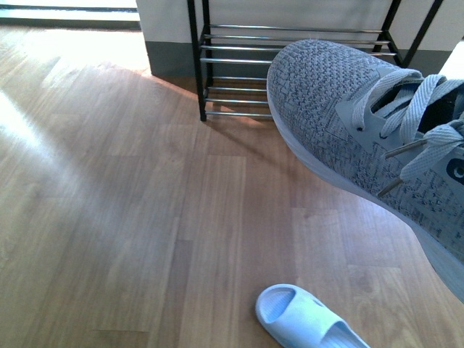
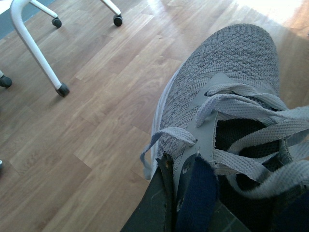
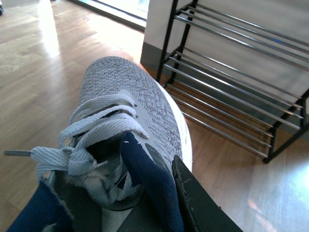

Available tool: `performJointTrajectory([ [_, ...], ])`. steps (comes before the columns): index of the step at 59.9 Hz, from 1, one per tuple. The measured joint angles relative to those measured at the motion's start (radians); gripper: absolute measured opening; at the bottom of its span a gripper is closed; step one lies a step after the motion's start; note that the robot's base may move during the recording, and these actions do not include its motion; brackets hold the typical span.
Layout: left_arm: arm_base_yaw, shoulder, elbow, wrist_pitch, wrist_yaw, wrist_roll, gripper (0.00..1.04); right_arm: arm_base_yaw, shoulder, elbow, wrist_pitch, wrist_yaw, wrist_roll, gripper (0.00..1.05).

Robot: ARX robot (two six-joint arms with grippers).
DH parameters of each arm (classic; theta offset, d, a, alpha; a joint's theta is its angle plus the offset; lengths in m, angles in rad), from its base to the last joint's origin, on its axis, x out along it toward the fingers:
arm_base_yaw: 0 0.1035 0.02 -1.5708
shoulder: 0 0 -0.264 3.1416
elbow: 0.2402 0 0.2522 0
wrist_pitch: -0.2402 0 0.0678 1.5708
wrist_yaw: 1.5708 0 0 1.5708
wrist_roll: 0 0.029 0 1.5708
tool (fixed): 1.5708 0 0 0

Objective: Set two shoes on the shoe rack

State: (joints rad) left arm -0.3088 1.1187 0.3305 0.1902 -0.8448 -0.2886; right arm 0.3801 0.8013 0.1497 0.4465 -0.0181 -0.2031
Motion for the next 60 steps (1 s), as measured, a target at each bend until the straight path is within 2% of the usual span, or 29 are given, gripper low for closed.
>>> performJointTrajectory([
  [60, -0.003, 0.0, 0.0, 0.0, 0.0, 0.0, 0.02, -0.001, -0.001, 0.0, 0.0, 0.003, 0.0, 0.01],
])
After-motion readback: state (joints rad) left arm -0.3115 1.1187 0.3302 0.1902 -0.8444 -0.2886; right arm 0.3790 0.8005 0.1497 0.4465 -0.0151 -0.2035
